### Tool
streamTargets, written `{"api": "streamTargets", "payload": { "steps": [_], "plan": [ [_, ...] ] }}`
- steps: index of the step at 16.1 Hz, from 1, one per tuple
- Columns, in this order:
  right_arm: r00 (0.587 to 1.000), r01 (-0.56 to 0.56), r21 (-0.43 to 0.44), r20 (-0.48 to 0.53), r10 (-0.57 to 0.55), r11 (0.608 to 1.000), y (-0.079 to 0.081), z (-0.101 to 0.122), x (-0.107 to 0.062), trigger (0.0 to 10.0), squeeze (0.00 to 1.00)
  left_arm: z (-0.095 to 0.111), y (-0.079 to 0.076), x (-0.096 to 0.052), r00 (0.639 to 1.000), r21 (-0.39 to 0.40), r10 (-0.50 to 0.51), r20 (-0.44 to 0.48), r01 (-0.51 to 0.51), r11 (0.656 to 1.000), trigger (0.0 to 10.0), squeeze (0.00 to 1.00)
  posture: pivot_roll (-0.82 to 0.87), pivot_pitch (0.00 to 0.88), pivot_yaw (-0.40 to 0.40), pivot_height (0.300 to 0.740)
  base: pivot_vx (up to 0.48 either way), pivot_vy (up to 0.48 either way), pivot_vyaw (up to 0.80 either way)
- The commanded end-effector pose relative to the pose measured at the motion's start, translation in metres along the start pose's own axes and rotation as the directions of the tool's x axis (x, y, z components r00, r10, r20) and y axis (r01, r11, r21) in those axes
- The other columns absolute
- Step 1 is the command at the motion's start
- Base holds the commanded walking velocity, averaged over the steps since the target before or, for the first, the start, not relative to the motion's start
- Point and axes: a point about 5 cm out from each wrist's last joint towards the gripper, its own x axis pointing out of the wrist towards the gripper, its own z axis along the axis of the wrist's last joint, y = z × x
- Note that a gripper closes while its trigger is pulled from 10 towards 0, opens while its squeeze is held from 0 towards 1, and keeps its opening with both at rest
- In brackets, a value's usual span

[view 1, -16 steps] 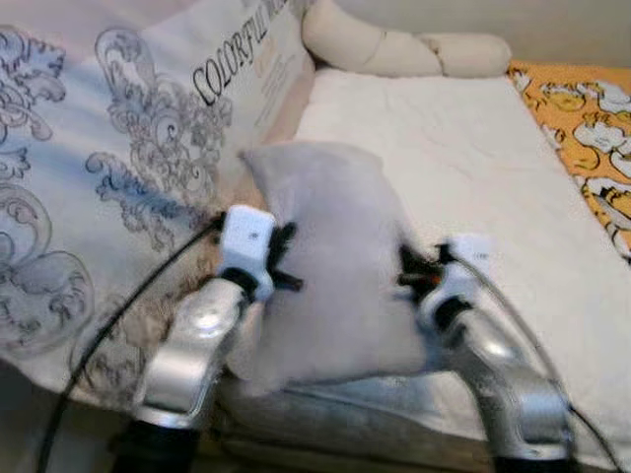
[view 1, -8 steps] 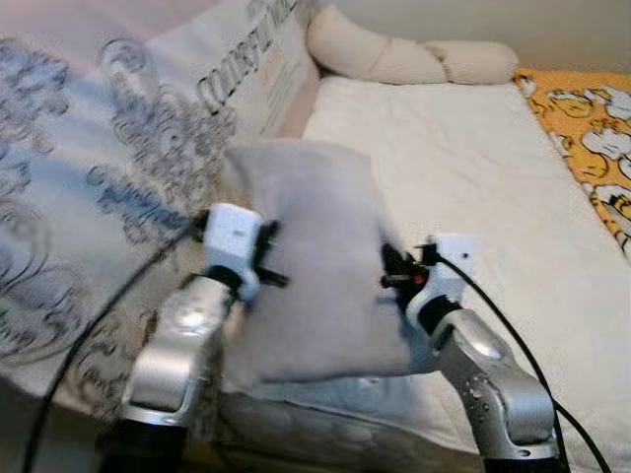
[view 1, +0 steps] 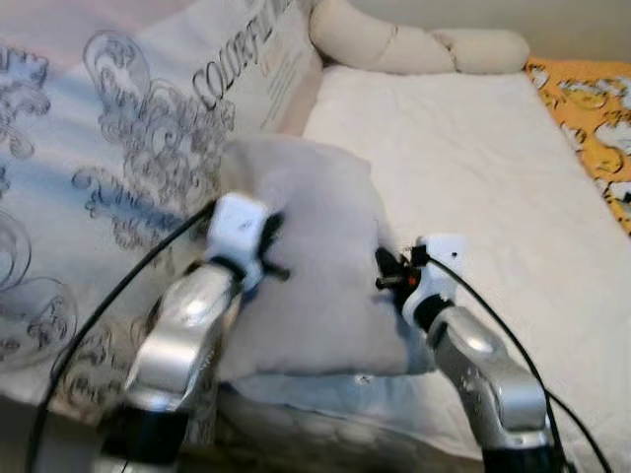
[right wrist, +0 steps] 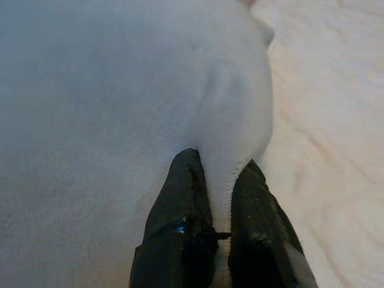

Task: Clean up the room

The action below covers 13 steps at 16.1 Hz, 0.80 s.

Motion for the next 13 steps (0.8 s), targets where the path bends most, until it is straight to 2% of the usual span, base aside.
{"api": "streamTargets", "payload": {
  "steps": [1,4,5,6,10,13],
  "plan": [
    [0.999,-0.017,-0.026,0.046,0.018,1.000,0.006,0.010,0.006,10.0,0.00,0.010,0.008,0.007,0.999,0.061,-0.006,0.038,0.004,0.998,10.0,0.00,0.02,0.000,0.002,0.740,0.000,0.000,0.00],
    [0.999,-0.033,-0.041,0.033,0.034,0.999,0.015,0.011,0.025,10.0,0.00,0.027,0.023,0.032,0.998,0.156,-0.045,0.050,0.036,0.987,10.0,0.00,0.01,0.000,0.006,0.740,0.000,0.000,0.00],
    [0.999,-0.038,-0.044,0.032,0.039,0.998,0.017,0.011,0.028,10.0,0.00,0.028,0.026,0.035,0.998,0.168,-0.047,0.049,0.039,0.985,10.0,0.00,0.00,0.000,0.009,0.740,0.000,0.000,0.00],
    [0.997,-0.083,-0.026,-0.002,0.083,0.996,0.029,0.004,0.046,10.0,0.00,0.031,0.046,0.042,0.999,0.221,-0.034,0.018,0.029,0.975,10.0,0.00,0.00,0.005,0.019,0.740,0.000,0.000,0.00],
    [0.981,-0.180,0.018,-0.063,0.181,0.984,0.062,-0.003,0.080,10.0,0.00,0.029,0.089,0.045,0.999,0.329,0.012,-0.048,0.004,0.944,10.0,0.00,0.01,0.064,0.027,0.740,0.000,0.000,0.00],
    [0.973,-0.205,0.032,-0.104,0.208,0.978,0.078,-0.006,0.092,10.0,0.00,0.030,0.100,0.047,0.997,0.372,0.010,-0.076,0.019,0.928,10.0,0.00,0.02,0.098,0.029,0.740,0.000,0.000,0.00]
  ]
}}
